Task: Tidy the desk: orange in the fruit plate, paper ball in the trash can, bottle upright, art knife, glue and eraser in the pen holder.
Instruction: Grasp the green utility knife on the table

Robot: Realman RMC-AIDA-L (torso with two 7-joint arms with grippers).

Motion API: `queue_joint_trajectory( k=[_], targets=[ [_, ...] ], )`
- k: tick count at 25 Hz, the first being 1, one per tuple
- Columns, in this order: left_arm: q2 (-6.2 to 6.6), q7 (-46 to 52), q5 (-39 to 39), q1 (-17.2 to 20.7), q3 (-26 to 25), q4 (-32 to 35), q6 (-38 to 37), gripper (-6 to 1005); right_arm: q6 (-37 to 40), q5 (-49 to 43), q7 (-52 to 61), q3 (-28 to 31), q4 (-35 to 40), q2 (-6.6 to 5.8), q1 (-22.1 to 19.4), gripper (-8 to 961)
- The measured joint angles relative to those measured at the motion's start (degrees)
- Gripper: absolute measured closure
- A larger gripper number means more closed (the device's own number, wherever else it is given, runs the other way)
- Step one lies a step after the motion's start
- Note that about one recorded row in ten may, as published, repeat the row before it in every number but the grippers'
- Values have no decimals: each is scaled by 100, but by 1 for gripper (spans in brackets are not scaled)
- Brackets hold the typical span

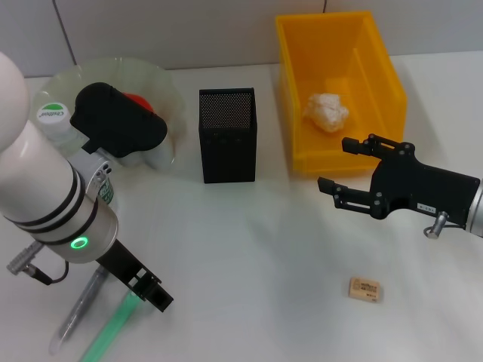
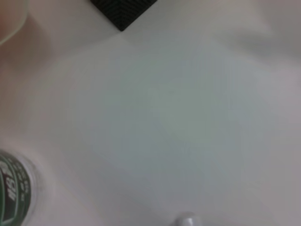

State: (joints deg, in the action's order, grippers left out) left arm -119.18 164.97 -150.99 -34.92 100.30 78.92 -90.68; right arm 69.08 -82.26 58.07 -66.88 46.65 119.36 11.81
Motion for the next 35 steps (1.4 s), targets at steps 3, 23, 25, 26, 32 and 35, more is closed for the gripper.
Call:
queue_joint_trajectory(
  k=[3, 23, 25, 26, 32, 35],
  targets=[
    [0, -2, -1, -9, -10, -27, 21, 195, 0, 0, -12, 0, 0, 3, -6, 184],
    [0, -9, -30, -69, -25, -326, 186, 197, 0, 4, -24, 0, -8, 9, -30, 185],
    [0, -9, -29, -74, -26, -326, 195, 197, 0, 5, -24, 0, -8, 9, -30, 185],
    [0, -9, -29, -78, -27, -326, 198, 198, 0, 6, -24, 0, -7, 9, -30, 185],
    [0, -16, -18, -86, -28, -334, 200, 233, 0, 9, -24, 0, -7, 9, -30, 185],
    [0, -17, -22, -98, -31, -383, 201, 337, 0, 9, -24, 0, -8, 9, -30, 185]
  ],
)
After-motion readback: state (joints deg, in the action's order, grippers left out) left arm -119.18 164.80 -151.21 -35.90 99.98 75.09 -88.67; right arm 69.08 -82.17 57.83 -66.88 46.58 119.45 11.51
